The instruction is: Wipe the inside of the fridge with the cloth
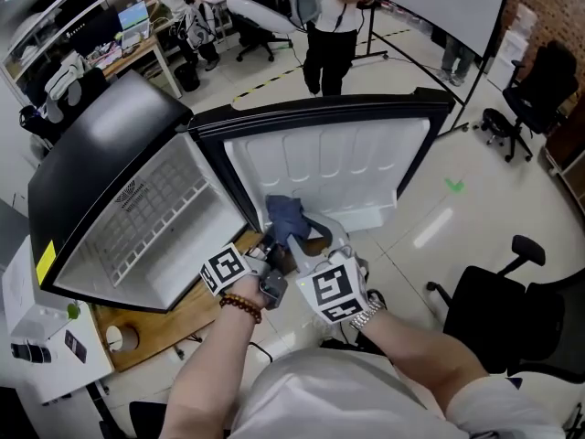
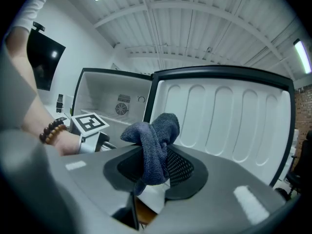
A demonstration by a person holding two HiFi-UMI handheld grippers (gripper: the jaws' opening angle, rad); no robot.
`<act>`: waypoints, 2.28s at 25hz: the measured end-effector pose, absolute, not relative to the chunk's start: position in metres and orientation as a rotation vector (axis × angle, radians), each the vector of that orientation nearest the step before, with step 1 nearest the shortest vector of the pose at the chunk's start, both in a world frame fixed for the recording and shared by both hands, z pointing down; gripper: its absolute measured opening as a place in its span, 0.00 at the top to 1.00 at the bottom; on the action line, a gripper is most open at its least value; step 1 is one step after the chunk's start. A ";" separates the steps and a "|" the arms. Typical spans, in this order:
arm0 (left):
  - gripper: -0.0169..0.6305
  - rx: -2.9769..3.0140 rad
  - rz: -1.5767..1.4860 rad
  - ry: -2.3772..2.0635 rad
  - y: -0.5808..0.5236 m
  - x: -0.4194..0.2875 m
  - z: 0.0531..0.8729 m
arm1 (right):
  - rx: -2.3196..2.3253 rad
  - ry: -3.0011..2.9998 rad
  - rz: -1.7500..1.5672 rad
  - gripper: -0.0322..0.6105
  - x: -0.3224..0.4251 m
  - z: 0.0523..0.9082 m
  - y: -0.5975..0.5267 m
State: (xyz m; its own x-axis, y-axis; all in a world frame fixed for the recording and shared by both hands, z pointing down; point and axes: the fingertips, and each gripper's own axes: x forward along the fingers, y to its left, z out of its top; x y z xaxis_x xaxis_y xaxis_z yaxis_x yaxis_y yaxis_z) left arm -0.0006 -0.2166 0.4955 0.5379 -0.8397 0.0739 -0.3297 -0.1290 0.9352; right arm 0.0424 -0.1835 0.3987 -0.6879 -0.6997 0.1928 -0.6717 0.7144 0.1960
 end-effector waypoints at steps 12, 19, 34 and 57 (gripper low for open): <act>0.92 1.702 -0.603 -0.986 -0.219 -0.001 0.496 | 1.137 -2.496 -0.043 0.78 0.068 0.456 -0.213; 0.92 1.701 -0.606 -0.982 -0.219 -0.002 0.496 | 1.230 -2.441 -0.014 0.78 0.109 0.459 -0.220; 0.92 1.704 -0.611 -0.972 -0.217 -0.001 0.495 | 1.473 -2.269 0.042 0.78 0.216 0.466 -0.239; 0.92 1.691 -0.604 -0.972 -0.202 0.003 0.502 | 1.590 -2.246 0.020 0.78 0.261 0.441 -0.230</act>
